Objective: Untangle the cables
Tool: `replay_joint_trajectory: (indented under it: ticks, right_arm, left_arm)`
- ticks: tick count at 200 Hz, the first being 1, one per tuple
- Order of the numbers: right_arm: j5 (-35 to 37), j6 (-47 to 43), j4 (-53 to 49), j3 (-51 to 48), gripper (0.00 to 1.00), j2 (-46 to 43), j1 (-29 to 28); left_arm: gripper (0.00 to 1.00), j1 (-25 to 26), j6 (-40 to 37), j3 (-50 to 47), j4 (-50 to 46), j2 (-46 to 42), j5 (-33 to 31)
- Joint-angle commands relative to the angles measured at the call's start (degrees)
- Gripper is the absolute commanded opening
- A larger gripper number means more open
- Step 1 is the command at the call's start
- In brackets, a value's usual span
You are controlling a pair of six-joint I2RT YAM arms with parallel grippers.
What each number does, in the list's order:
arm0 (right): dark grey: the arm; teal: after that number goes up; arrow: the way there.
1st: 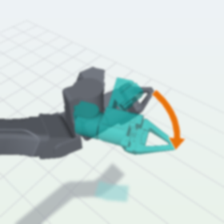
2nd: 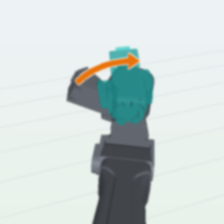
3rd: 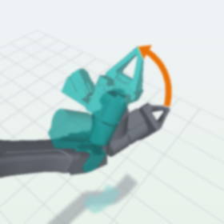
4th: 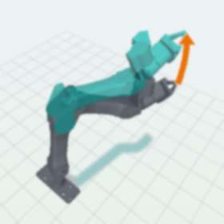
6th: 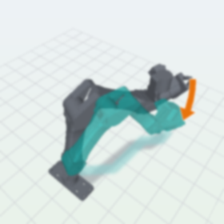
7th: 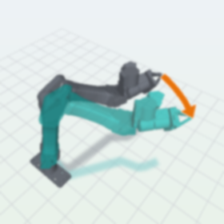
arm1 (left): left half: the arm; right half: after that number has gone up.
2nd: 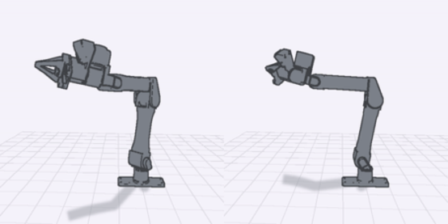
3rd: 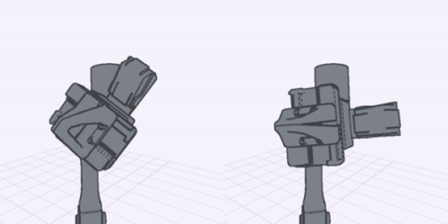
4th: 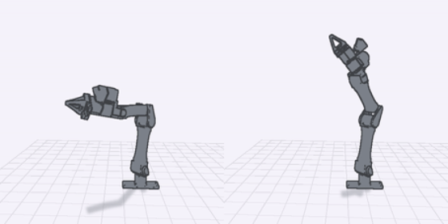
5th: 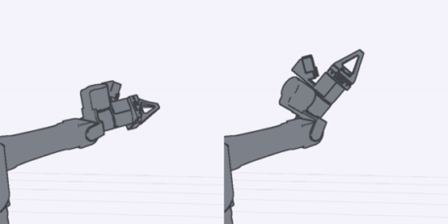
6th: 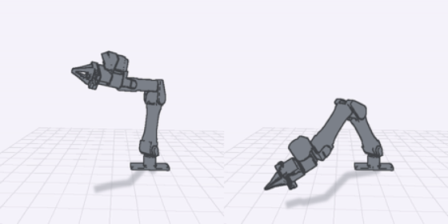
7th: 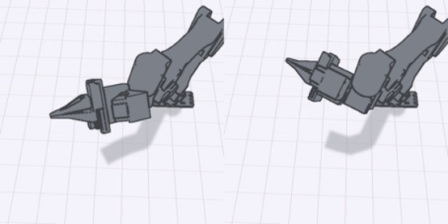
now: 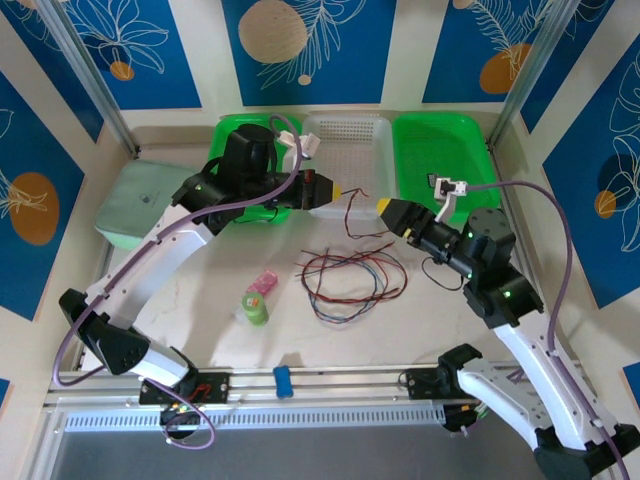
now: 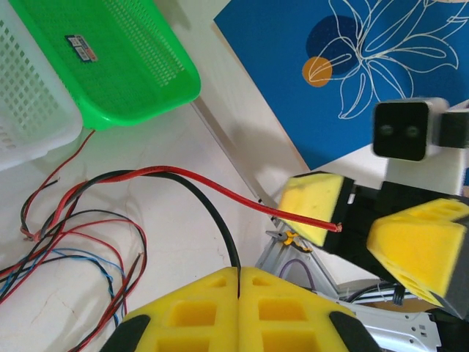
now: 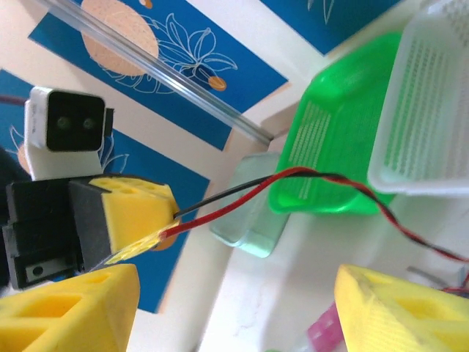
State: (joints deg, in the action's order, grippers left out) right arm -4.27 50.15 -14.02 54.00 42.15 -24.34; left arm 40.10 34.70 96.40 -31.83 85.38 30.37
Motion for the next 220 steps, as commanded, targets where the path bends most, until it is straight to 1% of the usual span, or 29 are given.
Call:
replay_joint_trajectory:
  ticks: [1,13,30,55,72,96,119,136,155,176,206,220]
  right_arm:
    - [1.2,-14.6,-5.4,2.5,0.77,0.2,0.2]
    - [-1.4,-17.0,-6.0,3.8,0.8,1.6,0.2]
    - [-3.8,-18.7,-7.3,5.7,0.81,4.1,-0.3]
    - [-2.3,-20.3,-4.9,5.6,0.81,5.8,-1.8]
    - [-3.2,-20.8,-2.3,5.7,0.81,7.4,-2.4]
    - [-3.1,-22.7,-1.7,7.4,0.8,10.6,-3.2]
    - [-1.2,-23.9,-0.6,8.8,0.75,12.9,-3.4]
    - [0.5,-24.6,0.7,9.4,0.73,14.0,-3.4]
    - [3.3,-24.7,0.9,10.4,0.65,15.0,-3.4]
    - [4.8,-24.6,2.0,10.5,0.49,15.3,-3.2]
    - [6.9,-23.8,2.3,10.6,0.29,15.3,-3.1]
    - [7.2,-23.7,1.9,10.6,0.13,15.2,-3.0]
  left_arm:
    - [0.0,-0.1,0.9,1.9,1.9,0.6,-0.3]
    - [0.0,-0.1,1.1,1.9,1.9,0.6,-0.2]
    - [0.0,-0.1,1.4,1.8,1.9,0.2,-0.1]
    - [0.0,-0.1,1.3,1.6,2.0,0.0,-0.4]
    - [0.0,-0.1,1.6,1.5,1.9,0.2,0.0]
    - [0.0,-0.1,1.7,1.5,1.9,0.3,0.2]
    - [0.0,-0.1,1.7,1.5,1.8,0.2,0.1]
    - [0.0,-0.2,1.7,1.5,1.8,0.1,0.1]
    - [0.0,-0.1,1.6,1.4,1.6,0.0,0.1]
    - [0.0,-0.1,1.6,1.3,1.6,-0.2,0.0]
    - [0.0,-0.1,1.4,1.4,1.1,-0.4,0.0]
    - [0.0,-0.1,1.4,1.4,1.0,-0.5,-0.1]
